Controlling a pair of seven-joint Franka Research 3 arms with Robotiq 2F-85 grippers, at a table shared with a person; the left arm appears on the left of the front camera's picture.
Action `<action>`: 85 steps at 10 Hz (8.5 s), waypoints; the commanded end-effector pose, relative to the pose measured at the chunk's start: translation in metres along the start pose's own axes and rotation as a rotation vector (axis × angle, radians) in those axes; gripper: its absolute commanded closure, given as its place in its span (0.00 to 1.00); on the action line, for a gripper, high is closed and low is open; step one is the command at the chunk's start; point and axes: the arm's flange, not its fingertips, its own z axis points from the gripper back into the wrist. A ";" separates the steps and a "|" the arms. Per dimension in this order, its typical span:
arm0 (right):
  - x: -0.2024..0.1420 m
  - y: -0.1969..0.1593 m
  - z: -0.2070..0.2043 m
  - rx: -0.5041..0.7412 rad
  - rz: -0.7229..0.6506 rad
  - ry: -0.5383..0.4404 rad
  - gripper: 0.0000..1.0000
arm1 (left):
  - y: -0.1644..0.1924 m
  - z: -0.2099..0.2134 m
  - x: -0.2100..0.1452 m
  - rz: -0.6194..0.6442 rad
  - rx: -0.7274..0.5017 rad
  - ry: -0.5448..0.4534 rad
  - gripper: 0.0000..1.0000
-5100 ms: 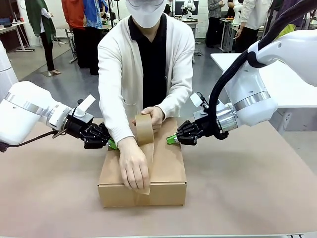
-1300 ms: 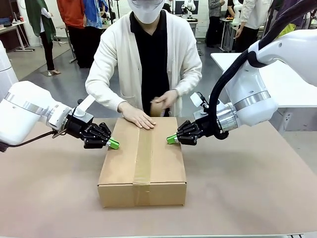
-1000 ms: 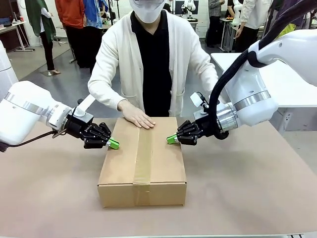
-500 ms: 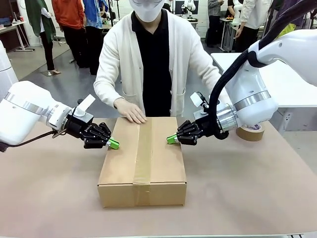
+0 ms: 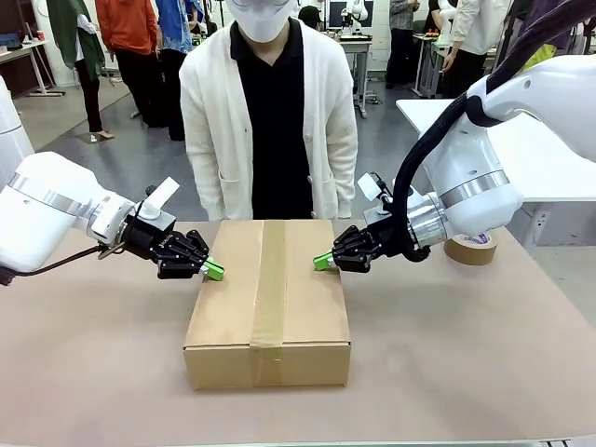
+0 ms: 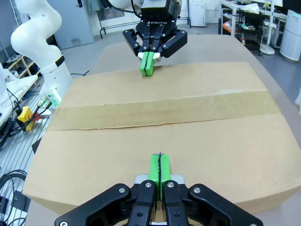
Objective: Wrap the clocks to prevent damage.
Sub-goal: After the human seals the box with tape, release both hands from the side flaps of the Package Box.
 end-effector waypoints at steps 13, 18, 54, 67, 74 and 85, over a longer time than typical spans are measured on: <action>0.168 0.118 0.195 -0.249 -0.138 0.330 0.99 | -0.110 0.207 0.168 0.161 0.203 0.307 1.00; 0.177 0.117 0.203 -0.261 -0.106 0.311 0.99 | -0.106 0.210 0.175 0.139 0.176 0.286 1.00; 0.137 0.088 0.210 -0.159 -0.107 0.133 0.00 | -0.097 0.222 0.155 0.080 0.255 0.058 0.00; 0.070 0.073 0.246 -0.143 0.013 -0.130 0.00 | -0.093 0.250 0.065 0.074 0.372 -0.204 0.00; 0.070 0.073 0.246 -0.143 0.013 -0.130 0.00 | -0.093 0.250 0.065 0.074 0.372 -0.204 0.00; 0.070 0.073 0.246 -0.143 0.013 -0.130 0.00 | -0.093 0.250 0.065 0.074 0.372 -0.204 0.00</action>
